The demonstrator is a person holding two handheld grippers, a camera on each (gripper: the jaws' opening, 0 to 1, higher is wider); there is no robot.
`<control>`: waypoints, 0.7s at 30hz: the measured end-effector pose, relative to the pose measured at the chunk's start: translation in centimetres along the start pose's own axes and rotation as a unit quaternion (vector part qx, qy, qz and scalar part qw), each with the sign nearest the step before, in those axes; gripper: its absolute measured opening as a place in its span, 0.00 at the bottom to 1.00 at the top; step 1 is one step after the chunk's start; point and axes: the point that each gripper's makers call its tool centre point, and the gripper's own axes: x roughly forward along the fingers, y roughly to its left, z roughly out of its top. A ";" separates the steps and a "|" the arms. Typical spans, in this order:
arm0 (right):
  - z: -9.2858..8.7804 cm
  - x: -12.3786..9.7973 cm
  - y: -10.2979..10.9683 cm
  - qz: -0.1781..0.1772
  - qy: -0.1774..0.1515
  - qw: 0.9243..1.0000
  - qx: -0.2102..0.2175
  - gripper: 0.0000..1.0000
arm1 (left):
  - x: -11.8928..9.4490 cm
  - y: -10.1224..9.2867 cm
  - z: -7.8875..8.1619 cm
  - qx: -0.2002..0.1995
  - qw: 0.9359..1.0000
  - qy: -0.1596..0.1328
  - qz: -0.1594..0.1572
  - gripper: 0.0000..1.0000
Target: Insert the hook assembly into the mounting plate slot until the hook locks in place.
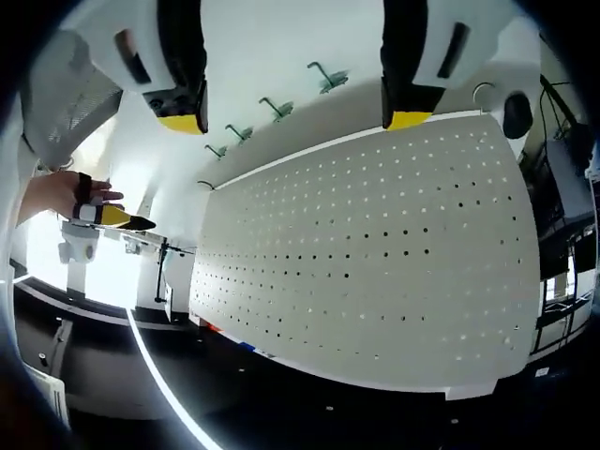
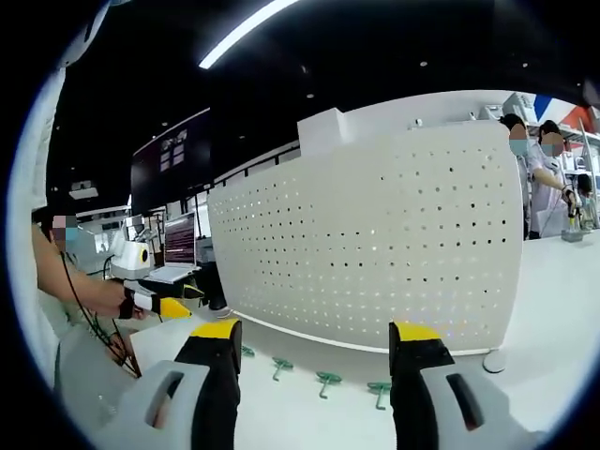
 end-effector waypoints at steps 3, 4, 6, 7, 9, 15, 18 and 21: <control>0.1 0.1 0.0 -0.001 -0.002 1.000 0.000 0.62 | 0.4 0.1 -0.3 0.013 1.000 0.014 -0.003 0.77; 0.1 0.2 -0.1 -0.001 -0.003 1.000 -0.001 0.62 | 0.7 0.2 -0.5 0.011 1.000 0.021 -0.006 0.78; 0.2 0.2 -0.1 -0.001 -0.004 1.000 -0.002 0.62 | 1.0 0.3 -0.8 0.012 1.000 0.028 -0.008 0.78; 0.2 0.2 -0.1 -0.002 -0.005 1.000 -0.003 0.62 | 1.2 0.4 -1.2 0.017 0.999 0.038 -0.011 0.78; 0.2 0.1 0.0 -0.003 -0.006 1.000 -0.003 0.62 | 1.6 0.5 -1.7 0.023 0.998 0.050 -0.016 0.78; 0.0 -0.2 -0.2 -0.006 -0.006 1.000 -0.004 0.61 | 2.4 0.6 -2.7 0.031 0.996 0.073 -0.031 0.79; 0.0 -0.3 -0.3 -0.009 -0.007 1.000 -0.004 0.61 | 2.7 0.8 -2.9 0.034 0.996 0.078 -0.038 0.80; -0.1 -0.4 -0.5 -0.014 -0.007 1.000 -0.004 0.61 | 3.0 0.9 -3.2 0.050 0.994 0.092 -0.043 0.81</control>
